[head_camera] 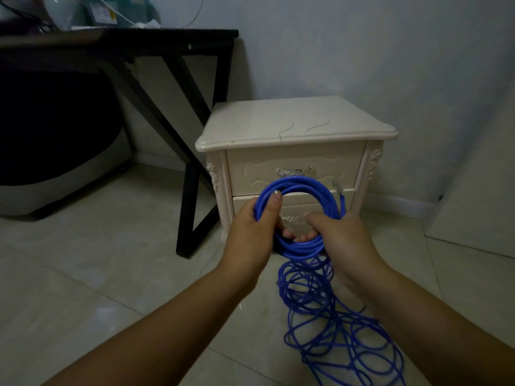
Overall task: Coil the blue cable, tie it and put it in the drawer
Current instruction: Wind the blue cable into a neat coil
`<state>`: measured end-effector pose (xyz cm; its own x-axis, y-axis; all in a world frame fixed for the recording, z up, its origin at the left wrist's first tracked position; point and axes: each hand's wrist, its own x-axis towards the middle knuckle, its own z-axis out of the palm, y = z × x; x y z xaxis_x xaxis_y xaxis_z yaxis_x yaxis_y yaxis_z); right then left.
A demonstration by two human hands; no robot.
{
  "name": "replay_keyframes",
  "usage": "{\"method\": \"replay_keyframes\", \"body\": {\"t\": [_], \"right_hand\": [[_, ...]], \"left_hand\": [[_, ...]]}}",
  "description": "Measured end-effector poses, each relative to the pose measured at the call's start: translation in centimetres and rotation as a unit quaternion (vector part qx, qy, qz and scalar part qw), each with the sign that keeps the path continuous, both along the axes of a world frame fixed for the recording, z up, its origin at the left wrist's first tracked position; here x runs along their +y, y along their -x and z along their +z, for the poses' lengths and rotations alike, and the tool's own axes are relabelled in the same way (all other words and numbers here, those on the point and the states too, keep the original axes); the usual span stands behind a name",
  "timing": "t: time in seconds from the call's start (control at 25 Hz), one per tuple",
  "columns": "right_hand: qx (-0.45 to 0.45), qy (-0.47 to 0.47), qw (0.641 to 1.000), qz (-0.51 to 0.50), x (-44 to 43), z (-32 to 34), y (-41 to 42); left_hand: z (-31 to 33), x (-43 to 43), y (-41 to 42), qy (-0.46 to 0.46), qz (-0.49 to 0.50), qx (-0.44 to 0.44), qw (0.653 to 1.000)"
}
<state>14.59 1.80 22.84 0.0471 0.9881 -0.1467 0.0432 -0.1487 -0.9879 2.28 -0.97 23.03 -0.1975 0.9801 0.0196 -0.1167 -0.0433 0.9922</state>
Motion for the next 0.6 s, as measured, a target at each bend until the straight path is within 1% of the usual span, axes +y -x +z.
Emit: {"method": "replay_keyframes", "body": {"t": [0.08,0.12,0.16,0.2,0.28,0.32,0.36,0.4,0.44,0.48,0.52,0.56,0.6], "right_hand": [[-0.129,-0.051,0.99,0.024,0.4,0.7,-0.9],[-0.215,-0.073,0.972,0.056,0.6,1.1,-1.0],[-0.305,-0.085,0.944,0.096,0.9,1.4,-0.9],[-0.396,-0.079,0.904,0.142,1.5,1.8,-0.5],[-0.54,0.003,0.813,0.22,2.6,2.6,1.0],[-0.568,0.034,0.785,0.246,2.9,2.8,1.6],[-0.567,0.043,0.777,0.269,2.9,2.7,1.9],[-0.555,0.031,0.782,0.281,2.9,2.3,1.9],[-0.529,-0.011,0.804,0.271,2.3,2.0,1.7],[-0.482,-0.078,0.839,0.241,1.7,1.5,1.1],[-0.407,-0.126,0.881,0.208,1.1,1.0,0.5],[-0.3,-0.127,0.928,0.182,1.0,0.7,-0.2],[-0.174,-0.093,0.966,0.169,1.1,0.8,-0.7]], "left_hand": [[0.4,0.1,1.1,0.0,-0.054,0.048,0.997],[0.6,0.1,1.7,0.0,-0.089,0.084,0.992],[0.8,0.2,2.3,0.001,-0.125,0.124,0.984],[0.9,0.3,2.6,0.004,-0.157,0.159,0.975],[0.9,0.5,2.5,0.017,-0.193,0.224,0.955],[0.9,0.6,2.2,0.024,-0.2,0.258,0.945],[0.8,0.7,2.0,0.03,-0.204,0.282,0.937],[0.7,0.8,1.9,0.032,-0.205,0.292,0.934],[0.7,0.8,1.9,0.031,-0.202,0.29,0.935],[0.6,0.9,2.0,0.023,-0.198,0.284,0.938],[0.6,0.9,2.2,0.011,-0.187,0.269,0.945],[0.7,1.0,2.3,0.002,-0.167,0.24,0.956],[0.8,1.0,2.3,-0.001,-0.136,0.196,0.971]]}}
